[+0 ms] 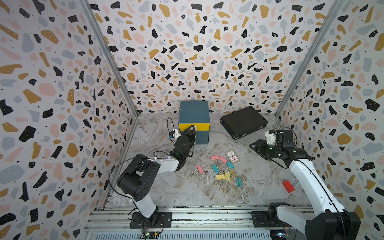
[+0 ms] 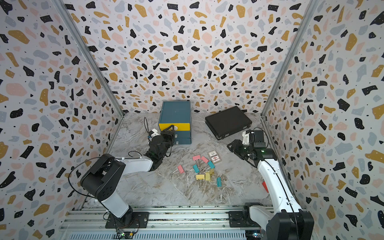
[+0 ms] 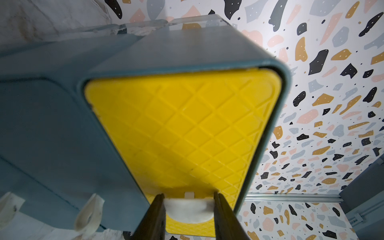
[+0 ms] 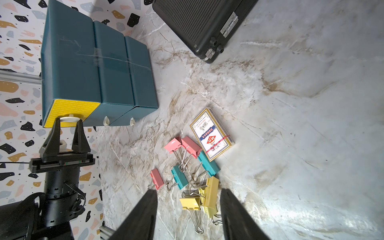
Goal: Put the binder clips in the drawer according to color
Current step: Open the drawer in the storage box.
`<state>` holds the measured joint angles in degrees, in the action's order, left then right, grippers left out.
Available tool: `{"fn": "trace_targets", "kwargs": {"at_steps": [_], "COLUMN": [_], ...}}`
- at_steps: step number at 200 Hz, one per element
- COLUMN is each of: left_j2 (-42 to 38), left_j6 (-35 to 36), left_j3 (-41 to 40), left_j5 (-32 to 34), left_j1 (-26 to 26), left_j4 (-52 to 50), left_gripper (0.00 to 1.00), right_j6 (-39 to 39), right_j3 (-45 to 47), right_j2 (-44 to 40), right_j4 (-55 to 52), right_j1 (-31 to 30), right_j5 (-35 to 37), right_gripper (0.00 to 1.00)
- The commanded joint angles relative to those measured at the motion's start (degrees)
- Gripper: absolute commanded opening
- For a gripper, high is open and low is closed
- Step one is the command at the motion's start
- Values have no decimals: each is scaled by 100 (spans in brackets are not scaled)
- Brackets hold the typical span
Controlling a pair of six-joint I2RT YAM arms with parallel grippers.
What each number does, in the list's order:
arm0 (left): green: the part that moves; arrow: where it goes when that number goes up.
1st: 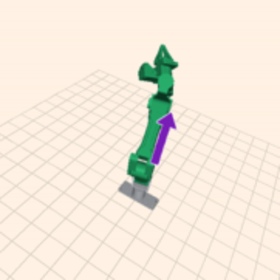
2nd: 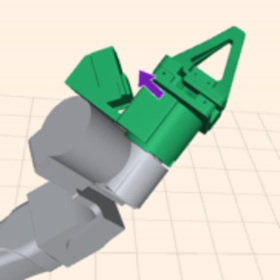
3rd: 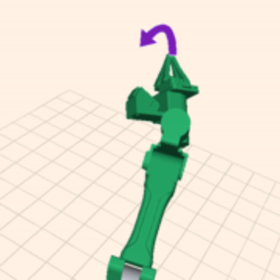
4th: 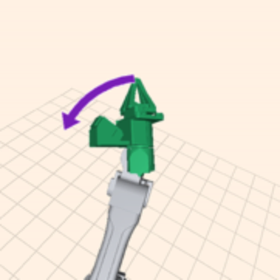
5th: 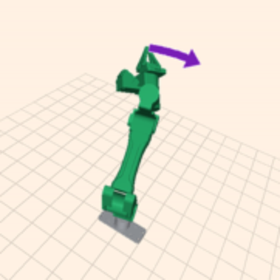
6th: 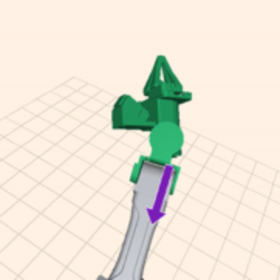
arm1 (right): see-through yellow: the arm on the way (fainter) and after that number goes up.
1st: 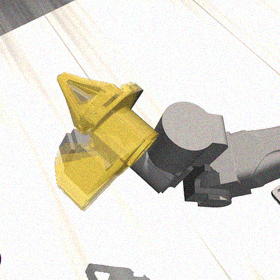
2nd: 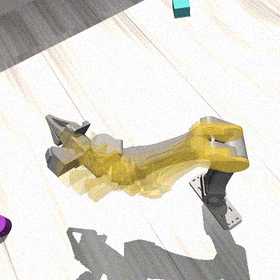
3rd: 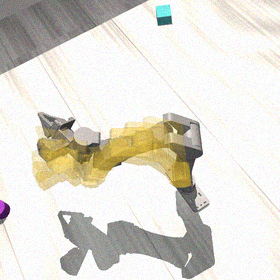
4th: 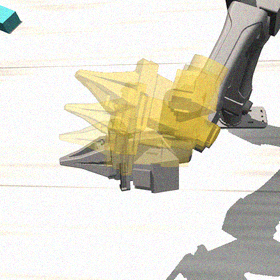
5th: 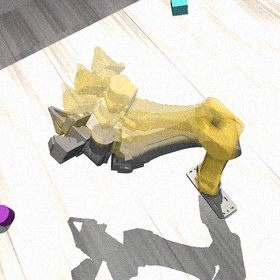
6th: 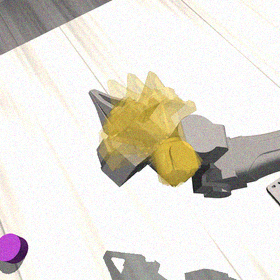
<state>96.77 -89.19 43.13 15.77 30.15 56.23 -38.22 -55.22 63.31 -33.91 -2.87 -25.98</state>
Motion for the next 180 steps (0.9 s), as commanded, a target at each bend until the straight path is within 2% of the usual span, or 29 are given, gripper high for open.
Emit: {"fn": "trace_targets", "kwargs": {"at_steps": [1, 70, 180], "left_j2": [-129, -326, -1127], "left_j6": [33, 0, -10], "left_j3": [135, -53, -904], "left_j5": [102, 152, 563], "left_j1": [-53, -27, 464], "left_j4": [302, 257, 74], "left_gripper": [30, 22, 19], "right_j6": [55, 41, 68], "right_j3": [25, 56, 150], "right_j2": [-125, -130, -73], "right_j4": [-37, -20, -98], "right_j1": [-27, -26, -103], "right_j5": [5, 22, 178], "right_gripper": [54, 54, 52]}}
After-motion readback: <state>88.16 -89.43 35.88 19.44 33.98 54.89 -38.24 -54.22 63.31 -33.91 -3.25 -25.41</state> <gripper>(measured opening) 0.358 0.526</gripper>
